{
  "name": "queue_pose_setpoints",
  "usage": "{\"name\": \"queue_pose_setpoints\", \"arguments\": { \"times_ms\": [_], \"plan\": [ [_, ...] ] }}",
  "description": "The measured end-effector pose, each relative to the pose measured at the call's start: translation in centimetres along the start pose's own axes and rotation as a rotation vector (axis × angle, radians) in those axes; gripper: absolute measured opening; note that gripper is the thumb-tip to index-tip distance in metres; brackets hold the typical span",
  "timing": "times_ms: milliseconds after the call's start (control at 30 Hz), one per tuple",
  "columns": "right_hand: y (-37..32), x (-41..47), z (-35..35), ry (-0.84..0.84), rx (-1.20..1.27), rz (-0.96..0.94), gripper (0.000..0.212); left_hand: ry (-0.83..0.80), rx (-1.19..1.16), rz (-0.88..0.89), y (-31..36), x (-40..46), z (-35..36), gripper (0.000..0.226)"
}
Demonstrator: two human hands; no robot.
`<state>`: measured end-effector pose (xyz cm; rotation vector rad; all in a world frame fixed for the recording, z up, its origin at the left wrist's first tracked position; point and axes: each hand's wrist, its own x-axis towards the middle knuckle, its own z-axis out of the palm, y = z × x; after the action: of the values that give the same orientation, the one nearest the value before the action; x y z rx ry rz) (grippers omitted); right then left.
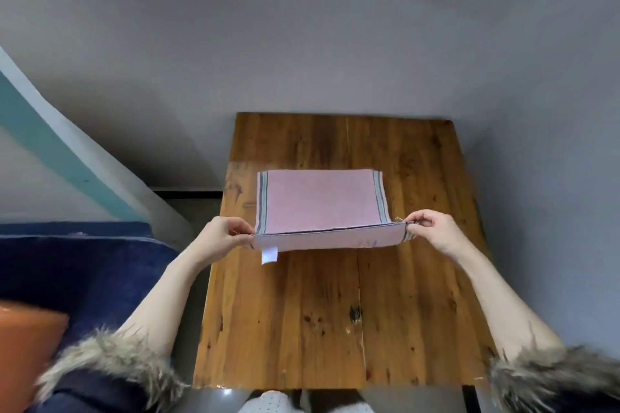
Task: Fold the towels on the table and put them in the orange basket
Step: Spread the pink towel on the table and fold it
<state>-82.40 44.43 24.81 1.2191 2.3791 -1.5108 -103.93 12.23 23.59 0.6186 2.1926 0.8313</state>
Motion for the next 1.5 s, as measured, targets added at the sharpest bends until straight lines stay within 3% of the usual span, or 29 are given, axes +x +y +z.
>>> {"name": "queue_pose_setpoints", "arguments": {
  "times_ms": [233, 367, 700, 1000, 1300, 1367, 1433, 1500],
  "plan": [
    [3.1, -1.7, 1.2, -0.151, 0.049, 0.204, 0.010, -0.210, -0.058, -0.123, -2.6, -1.0, 2.4, 0.009],
    [3.0, -0.7, 1.8, -0.050, 0.186, 0.201, 0.011, -0.102, -0.099, -0.102, -2.1, 0.0, 2.3, 0.010],
    [1.9, 7.5, 2.8, 0.209, 0.194, 0.146, 0.013, 0.208, -0.091, -0.022, -1.3, 9.1, 1.2, 0.010],
    [3.9, 13.8, 5.4, 0.211, 0.130, 0.187, 0.010, 0.187, -0.015, -0.164, -4.3, 15.5, 2.9, 0.005],
    [6.1, 15.6, 7.1, 0.264, 0.181, 0.216, 0.015, 0.305, 0.018, -0.152, -5.1, 16.8, 4.8, 0.005],
    [6.4, 15.6, 7.7, 0.362, 0.152, 0.229, 0.022, 0.385, 0.047, -0.151, -5.4, 16.7, 5.6, 0.009],
    [6.1, 14.8, 8.3, 0.563, 0.022, 0.129, 0.027, 0.511, 0.112, -0.162, -5.6, 16.1, 6.6, 0.024],
    [5.9, 13.0, 10.1, 0.624, -0.160, -0.186, 0.029, 0.631, 0.309, -0.103, -5.5, 14.9, 8.3, 0.032]
  ]
}}
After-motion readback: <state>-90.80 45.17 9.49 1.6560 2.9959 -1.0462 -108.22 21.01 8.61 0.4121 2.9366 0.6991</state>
